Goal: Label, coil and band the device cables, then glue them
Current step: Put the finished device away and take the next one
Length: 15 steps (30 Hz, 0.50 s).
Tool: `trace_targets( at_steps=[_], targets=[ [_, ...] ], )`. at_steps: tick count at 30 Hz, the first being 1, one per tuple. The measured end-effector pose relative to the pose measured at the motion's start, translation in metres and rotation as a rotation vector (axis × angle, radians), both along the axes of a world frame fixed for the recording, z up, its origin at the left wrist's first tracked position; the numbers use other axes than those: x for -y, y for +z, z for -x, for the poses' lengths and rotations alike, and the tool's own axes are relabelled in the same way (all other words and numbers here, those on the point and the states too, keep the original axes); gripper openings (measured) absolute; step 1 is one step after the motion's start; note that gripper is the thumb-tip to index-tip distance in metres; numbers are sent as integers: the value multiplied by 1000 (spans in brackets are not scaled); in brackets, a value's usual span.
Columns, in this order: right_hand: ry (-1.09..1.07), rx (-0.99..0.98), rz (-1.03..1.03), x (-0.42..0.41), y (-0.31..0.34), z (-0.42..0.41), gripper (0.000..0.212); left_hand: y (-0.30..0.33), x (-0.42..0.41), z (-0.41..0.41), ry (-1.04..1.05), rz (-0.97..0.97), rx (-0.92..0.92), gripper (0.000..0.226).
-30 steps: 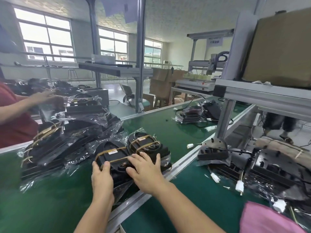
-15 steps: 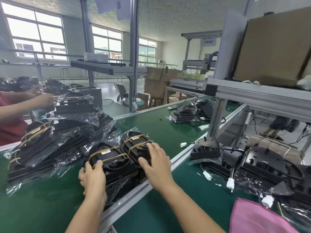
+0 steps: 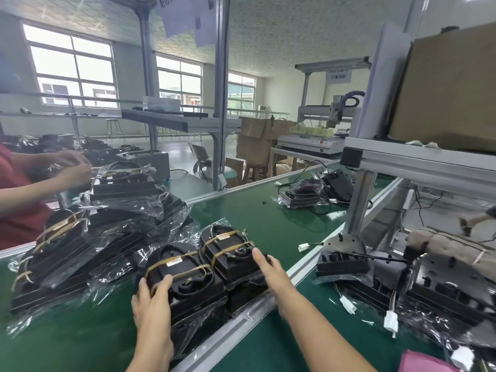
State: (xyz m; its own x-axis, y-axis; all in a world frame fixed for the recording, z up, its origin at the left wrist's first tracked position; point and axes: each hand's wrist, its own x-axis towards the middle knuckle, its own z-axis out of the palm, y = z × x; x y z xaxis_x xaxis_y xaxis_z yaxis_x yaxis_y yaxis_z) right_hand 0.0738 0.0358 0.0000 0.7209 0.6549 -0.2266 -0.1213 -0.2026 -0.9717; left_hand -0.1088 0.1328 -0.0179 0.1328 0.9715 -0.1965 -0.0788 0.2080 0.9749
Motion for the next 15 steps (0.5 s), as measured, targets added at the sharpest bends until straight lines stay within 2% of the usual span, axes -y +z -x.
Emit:
trace_targets(
  at_steps=[8, 15],
  targets=[
    [-51, -29, -102, -8, -8, -14, 85, -10, -5, -17, 21, 61, 132, 70],
    [-49, 41, -148, -14, -7, -31, 79, -7, 2, -35, 60, 8, 84, 72]
  ],
)
